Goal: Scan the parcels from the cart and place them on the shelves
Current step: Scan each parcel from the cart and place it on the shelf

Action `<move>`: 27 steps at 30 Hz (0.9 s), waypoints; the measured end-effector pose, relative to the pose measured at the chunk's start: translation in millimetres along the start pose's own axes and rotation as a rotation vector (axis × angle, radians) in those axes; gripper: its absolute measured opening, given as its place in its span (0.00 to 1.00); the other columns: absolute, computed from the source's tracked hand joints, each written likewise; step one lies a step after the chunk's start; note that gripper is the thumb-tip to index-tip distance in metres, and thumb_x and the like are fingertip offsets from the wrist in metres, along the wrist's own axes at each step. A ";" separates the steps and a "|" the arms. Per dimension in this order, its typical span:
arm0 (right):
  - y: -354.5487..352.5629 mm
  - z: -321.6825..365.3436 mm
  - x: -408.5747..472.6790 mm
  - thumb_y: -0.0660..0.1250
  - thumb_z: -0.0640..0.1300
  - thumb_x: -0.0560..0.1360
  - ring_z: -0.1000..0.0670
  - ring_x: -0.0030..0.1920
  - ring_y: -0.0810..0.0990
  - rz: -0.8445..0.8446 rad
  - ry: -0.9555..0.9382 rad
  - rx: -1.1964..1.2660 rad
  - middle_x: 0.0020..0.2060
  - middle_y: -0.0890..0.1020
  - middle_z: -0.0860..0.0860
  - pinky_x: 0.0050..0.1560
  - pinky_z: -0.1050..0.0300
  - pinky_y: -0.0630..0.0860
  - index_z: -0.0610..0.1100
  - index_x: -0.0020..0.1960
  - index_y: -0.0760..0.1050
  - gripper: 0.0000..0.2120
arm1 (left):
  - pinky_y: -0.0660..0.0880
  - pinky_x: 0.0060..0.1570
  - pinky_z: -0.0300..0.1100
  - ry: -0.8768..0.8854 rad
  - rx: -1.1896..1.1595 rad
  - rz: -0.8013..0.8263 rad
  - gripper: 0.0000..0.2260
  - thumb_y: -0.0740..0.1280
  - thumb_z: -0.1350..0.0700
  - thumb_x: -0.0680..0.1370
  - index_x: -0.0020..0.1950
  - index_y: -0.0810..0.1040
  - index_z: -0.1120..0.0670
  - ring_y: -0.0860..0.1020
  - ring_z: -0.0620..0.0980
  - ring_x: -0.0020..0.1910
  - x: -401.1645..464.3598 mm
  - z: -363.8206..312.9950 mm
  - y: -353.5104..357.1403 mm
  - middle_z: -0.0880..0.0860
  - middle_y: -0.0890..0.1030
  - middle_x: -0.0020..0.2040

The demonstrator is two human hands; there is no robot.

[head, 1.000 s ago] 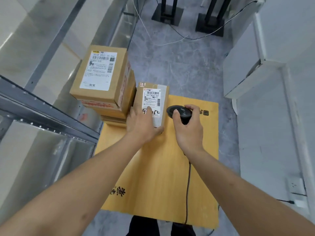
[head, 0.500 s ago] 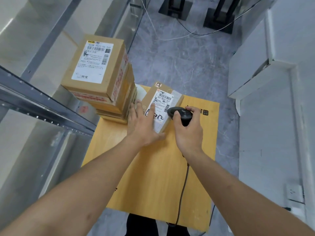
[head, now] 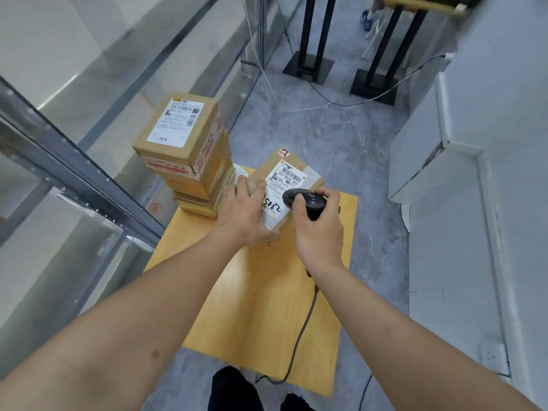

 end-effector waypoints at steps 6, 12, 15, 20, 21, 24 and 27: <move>-42.7 36.6 -33.9 0.66 0.60 0.81 0.52 0.47 0.83 0.045 -0.153 0.042 0.46 0.81 0.63 0.53 0.43 0.81 0.58 0.63 0.68 0.15 | 0.55 0.80 0.58 -0.024 0.042 -0.160 0.60 0.75 0.26 0.63 0.85 0.51 0.50 0.59 0.65 0.77 -57.9 -27.1 -64.1 0.62 0.57 0.80; -86.9 95.4 -72.1 0.65 0.60 0.81 0.56 0.47 0.80 0.058 -0.333 0.089 0.45 0.79 0.64 0.54 0.45 0.79 0.57 0.64 0.69 0.15 | 0.59 0.79 0.57 -0.035 0.091 -0.332 0.61 0.75 0.25 0.63 0.85 0.50 0.48 0.60 0.64 0.78 -113.1 -40.4 -134.4 0.62 0.56 0.81; -101.2 125.7 -92.4 0.64 0.60 0.81 0.57 0.46 0.81 0.055 -0.430 0.103 0.46 0.79 0.64 0.52 0.47 0.79 0.58 0.64 0.68 0.14 | 0.59 0.78 0.55 -0.013 0.131 -0.440 0.62 0.76 0.26 0.62 0.85 0.50 0.48 0.60 0.64 0.77 -134.0 -39.4 -173.1 0.62 0.56 0.80; -107.5 162.8 -132.4 0.64 0.58 0.81 0.56 0.47 0.81 0.068 -0.601 0.063 0.47 0.79 0.62 0.48 0.48 0.79 0.59 0.63 0.68 0.13 | 0.49 0.82 0.57 0.015 0.211 -0.527 0.62 0.78 0.28 0.62 0.86 0.48 0.46 0.51 0.64 0.81 -175.0 -14.4 -226.5 0.60 0.52 0.84; -106.3 168.0 -141.0 0.65 0.58 0.81 0.54 0.46 0.81 0.070 -0.630 0.046 0.47 0.80 0.61 0.47 0.49 0.78 0.59 0.63 0.67 0.13 | 0.50 0.82 0.57 0.020 0.245 -0.542 0.63 0.79 0.28 0.62 0.86 0.48 0.46 0.52 0.63 0.81 -185.3 -6.8 -234.7 0.60 0.52 0.83; -99.1 178.9 -166.4 0.65 0.58 0.80 0.51 0.46 0.81 0.077 -0.708 0.011 0.48 0.81 0.58 0.46 0.49 0.78 0.59 0.63 0.67 0.13 | 0.53 0.81 0.56 0.045 0.355 -0.592 0.64 0.78 0.25 0.60 0.86 0.50 0.46 0.56 0.62 0.79 -215.3 20.5 -251.9 0.59 0.56 0.81; -85.1 183.5 -192.2 0.65 0.57 0.80 0.50 0.45 0.82 0.098 -0.754 -0.020 0.47 0.82 0.56 0.44 0.48 0.80 0.59 0.63 0.68 0.14 | 0.52 0.81 0.59 0.067 0.437 -0.590 0.63 0.77 0.25 0.60 0.86 0.53 0.48 0.57 0.62 0.79 -244.7 52.9 -258.3 0.59 0.58 0.79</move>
Point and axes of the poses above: each hand's wrist, its own x-axis towards the middle knuckle, its own y-axis out of the palm, z = x × y, the point moved 4 cm from there along x, towards the middle knuckle
